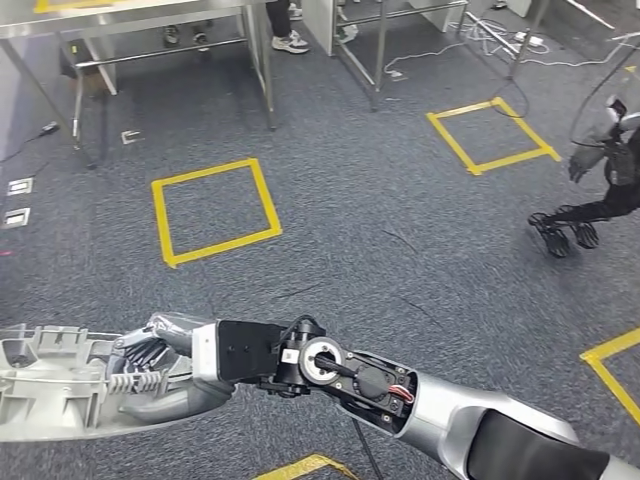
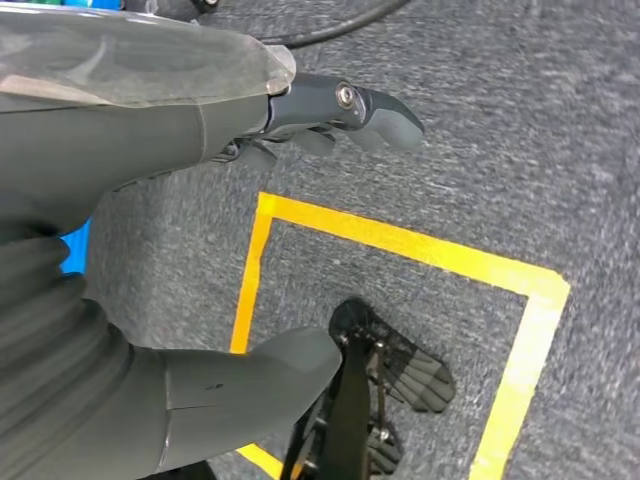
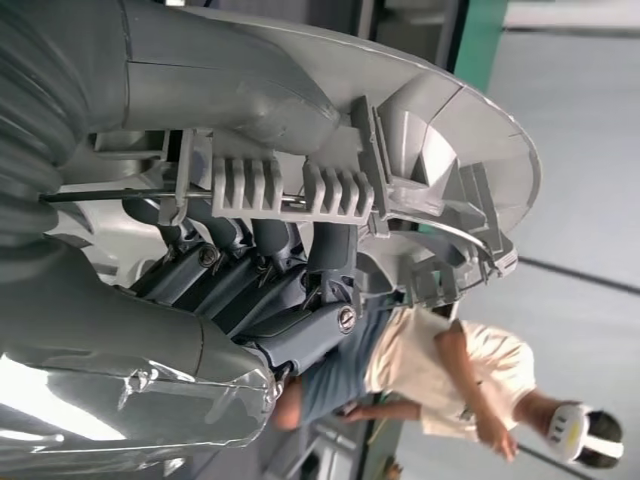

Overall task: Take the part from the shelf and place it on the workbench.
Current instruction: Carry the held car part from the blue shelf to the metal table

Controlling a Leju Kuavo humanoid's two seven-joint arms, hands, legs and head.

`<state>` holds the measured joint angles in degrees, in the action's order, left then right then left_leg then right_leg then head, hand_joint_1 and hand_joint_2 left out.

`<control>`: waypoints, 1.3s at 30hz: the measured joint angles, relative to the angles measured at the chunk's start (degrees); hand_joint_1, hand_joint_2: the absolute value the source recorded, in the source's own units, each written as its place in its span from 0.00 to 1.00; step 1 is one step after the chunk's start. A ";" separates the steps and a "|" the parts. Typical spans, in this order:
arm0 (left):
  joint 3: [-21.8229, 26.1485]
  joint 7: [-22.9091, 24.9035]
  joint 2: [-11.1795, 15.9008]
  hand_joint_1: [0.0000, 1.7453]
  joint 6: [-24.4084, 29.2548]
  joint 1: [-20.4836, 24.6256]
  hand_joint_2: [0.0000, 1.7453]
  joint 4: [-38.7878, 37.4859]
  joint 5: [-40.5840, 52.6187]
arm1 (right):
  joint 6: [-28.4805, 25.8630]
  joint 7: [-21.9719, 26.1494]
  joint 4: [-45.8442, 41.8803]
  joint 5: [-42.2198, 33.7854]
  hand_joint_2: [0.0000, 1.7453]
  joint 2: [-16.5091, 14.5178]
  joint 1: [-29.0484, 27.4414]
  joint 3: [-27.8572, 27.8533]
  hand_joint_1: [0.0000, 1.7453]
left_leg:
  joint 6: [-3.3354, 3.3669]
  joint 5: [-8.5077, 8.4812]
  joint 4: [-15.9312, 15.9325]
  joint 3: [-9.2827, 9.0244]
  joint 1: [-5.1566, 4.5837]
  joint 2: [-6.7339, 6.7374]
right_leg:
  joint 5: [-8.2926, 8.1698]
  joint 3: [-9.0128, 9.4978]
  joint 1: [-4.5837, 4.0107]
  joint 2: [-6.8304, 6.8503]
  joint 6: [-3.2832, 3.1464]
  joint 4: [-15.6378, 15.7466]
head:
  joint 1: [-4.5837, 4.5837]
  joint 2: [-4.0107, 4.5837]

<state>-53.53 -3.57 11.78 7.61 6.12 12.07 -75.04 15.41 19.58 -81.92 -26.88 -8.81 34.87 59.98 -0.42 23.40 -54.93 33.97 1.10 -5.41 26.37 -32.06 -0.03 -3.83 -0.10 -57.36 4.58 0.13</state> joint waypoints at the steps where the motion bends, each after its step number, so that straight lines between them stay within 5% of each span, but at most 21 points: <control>1: 0.00 0.02 -0.07 0.00 0.07 0.00 1.00 0.00 -0.02 | 0.03 0.08 0.00 -0.04 1.00 0.00 0.02 0.01 0.97 | -0.29 -0.13 0.05 0.20 0.14 -0.56 | -0.30 0.53 -0.03 -0.71 -0.17 1.39 | 0.00 0.00; 3: 0.00 0.05 0.01 0.00 0.19 -0.16 1.00 -0.01 -0.09 | 0.07 0.16 -0.01 -0.08 1.00 -0.01 0.06 0.02 0.97 | -1.06 -0.47 0.41 0.40 0.32 -1.66 | -0.37 0.87 0.00 0.07 -0.25 2.11 | 0.20 0.00; 5: 0.00 0.05 -0.04 0.00 0.25 -0.31 1.00 0.01 -0.13 | 0.08 0.14 -0.01 -0.09 1.00 -0.02 0.08 0.02 0.97 | -1.68 0.49 -0.82 1.04 0.14 -0.11 | -0.83 1.43 0.36 1.43 -0.61 3.10 | -0.08 0.00; 7: 0.00 0.05 -0.08 0.00 0.27 -0.18 1.00 0.03 -0.13 | 0.08 0.14 0.00 -0.10 1.00 -0.02 0.09 0.02 0.97 | -2.24 3.95 -6.95 3.88 0.06 3.22 | -1.14 1.77 0.50 2.94 -0.92 3.73 | -1.08 0.00; 9: 0.00 0.05 -0.04 0.00 0.28 -0.07 1.00 0.02 -0.13 | 0.08 0.17 0.01 -0.11 1.00 -0.02 0.02 0.02 0.97 | -2.85 7.25 -14.83 7.56 0.21 4.67 | -1.13 1.69 0.43 4.41 -0.97 3.75 | -1.88 0.00; 10: 0.00 0.06 -0.07 0.00 0.28 -0.10 1.00 0.02 -0.13 | 0.08 0.16 0.03 -0.11 1.00 -0.02 -0.02 0.02 0.97 | -3.06 7.56 -16.60 8.35 0.31 4.89 | -1.10 1.66 0.41 5.10 -0.95 3.75 | -2.11 0.00; 11: 0.00 0.06 -0.09 0.00 0.28 -0.14 1.00 0.02 -0.13 | 0.08 0.15 0.05 -0.11 1.00 -0.02 -0.04 0.02 0.97 | -3.20 6.78 -15.96 7.89 0.40 5.07 | -1.06 1.66 0.42 5.75 -0.90 3.74 | -2.30 0.00; 13: 0.00 0.08 -0.08 0.00 0.28 -0.14 1.00 0.02 -0.13 | 0.21 0.19 0.08 -0.24 1.00 -0.02 -0.02 0.02 0.97 | -3.27 3.16 -8.22 3.50 0.54 5.90 | -0.86 1.78 0.40 6.67 -0.60 3.62 | -2.58 0.00; 16: 0.00 0.10 -0.07 0.00 0.28 -0.09 1.00 0.02 -0.12 | 0.81 0.28 0.07 -1.18 1.00 -0.02 0.03 0.01 0.97 | -2.31 0.44 0.81 -1.47 0.23 6.78 | -0.41 1.71 -0.06 7.34 0.26 3.14 | -2.58 0.00; 17: 0.00 0.10 -0.09 0.00 0.28 -0.16 1.00 0.02 -0.12 | 0.97 0.28 0.07 -1.60 1.00 -0.02 0.04 0.00 0.97 | -1.89 0.50 1.10 -1.54 0.18 6.63 | -0.17 1.64 -0.22 7.45 0.29 3.02 | -2.39 0.00; 21: 0.00 0.15 -0.16 0.00 0.09 -0.37 1.00 0.02 -0.15 | 1.15 0.22 0.09 -2.60 1.00 -0.02 0.02 -0.01 0.97 | -1.43 0.54 1.13 -1.57 0.10 6.50 | -0.15 1.74 -0.27 7.40 -1.34 3.05 | -1.65 0.00; 25: 0.00 0.26 -0.17 0.00 -0.24 -0.37 1.00 0.02 -0.15 | 1.62 0.21 0.15 -2.96 1.00 -0.02 0.01 -0.01 0.97 | -0.99 0.66 1.08 -1.55 -0.21 6.51 | -0.46 1.93 -0.03 7.37 -0.97 3.40 | -1.26 0.00; 31: 0.00 0.91 -0.13 0.00 -0.39 -0.36 1.00 0.02 -0.14 | 2.06 0.11 0.22 -3.06 1.00 -0.02 0.01 -0.01 0.97 | -0.64 0.80 0.98 -1.55 -0.44 6.51 | -0.49 2.05 0.30 7.36 0.87 3.62 | -1.38 0.00; 34: 0.00 1.26 -0.09 0.00 -0.42 -0.36 1.00 0.02 -0.11 | 2.13 0.05 0.36 -3.07 1.00 -0.02 0.01 -0.01 0.97 | -0.52 0.85 0.87 -1.52 -0.61 6.52 | -0.53 2.08 0.42 7.37 1.19 3.74 | -1.58 0.00; 37: 0.00 1.54 0.14 0.00 -0.45 -0.39 1.00 0.01 -0.02 | 2.22 -0.05 0.42 -3.11 1.00 -0.03 -0.06 -0.01 0.97 | 0.85 1.18 1.71 -1.90 -0.62 6.41 | -1.43 2.53 0.64 7.46 2.44 3.41 | -1.92 0.00; 39: 0.00 1.73 0.19 0.00 -0.48 -0.35 1.00 0.00 0.10 | 2.28 -0.13 0.45 -3.14 1.00 -0.04 -0.11 0.00 0.97 | 1.65 1.09 3.10 -3.14 -0.21 6.15 | -0.85 2.08 0.74 6.35 3.01 1.85 | -1.95 0.01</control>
<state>-53.53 -1.84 11.96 7.13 5.77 12.07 -74.94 17.70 19.45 -81.47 -30.02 -8.85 34.76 59.98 1.23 24.49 -51.83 30.84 0.89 0.74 25.52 -29.98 0.71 2.52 2.91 -55.51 2.64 0.14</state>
